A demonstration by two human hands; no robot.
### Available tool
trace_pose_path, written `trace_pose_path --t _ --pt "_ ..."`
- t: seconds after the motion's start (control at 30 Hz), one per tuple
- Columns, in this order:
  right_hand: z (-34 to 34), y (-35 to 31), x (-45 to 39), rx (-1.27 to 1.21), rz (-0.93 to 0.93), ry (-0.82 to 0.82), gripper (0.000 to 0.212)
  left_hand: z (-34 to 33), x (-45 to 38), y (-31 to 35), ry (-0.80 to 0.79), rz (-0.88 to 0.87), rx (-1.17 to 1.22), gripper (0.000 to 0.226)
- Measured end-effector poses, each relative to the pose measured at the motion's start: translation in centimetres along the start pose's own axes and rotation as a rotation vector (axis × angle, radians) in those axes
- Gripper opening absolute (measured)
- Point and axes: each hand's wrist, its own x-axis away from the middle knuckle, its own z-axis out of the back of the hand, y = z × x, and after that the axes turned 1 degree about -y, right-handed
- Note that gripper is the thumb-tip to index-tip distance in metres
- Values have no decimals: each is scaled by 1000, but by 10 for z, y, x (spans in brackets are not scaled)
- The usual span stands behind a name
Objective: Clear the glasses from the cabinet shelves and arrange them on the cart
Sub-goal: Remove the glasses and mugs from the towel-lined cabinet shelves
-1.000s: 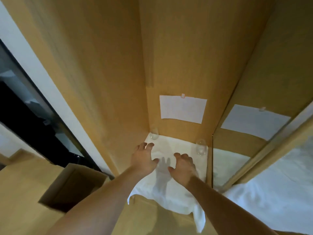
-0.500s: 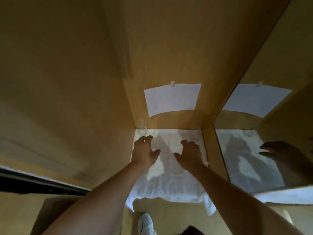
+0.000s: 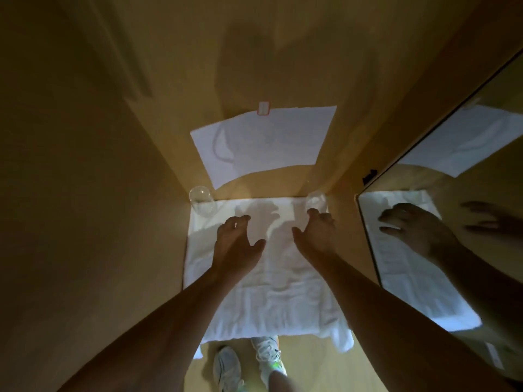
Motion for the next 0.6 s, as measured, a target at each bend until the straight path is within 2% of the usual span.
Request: trace_pose_path --t 0.23,0.43,0.6 --pt "-41 17 -99 70 -97 33 61 -57 -80 -3 -69 -47 -29 73" --pt "-78 34 -154 206 -134 61 73 -95 -98 -27 -124 -90 -42 73" --pt "-100 38 -187 240 -89 -15 77 -114 -111 -44 -102 -50 7 71"
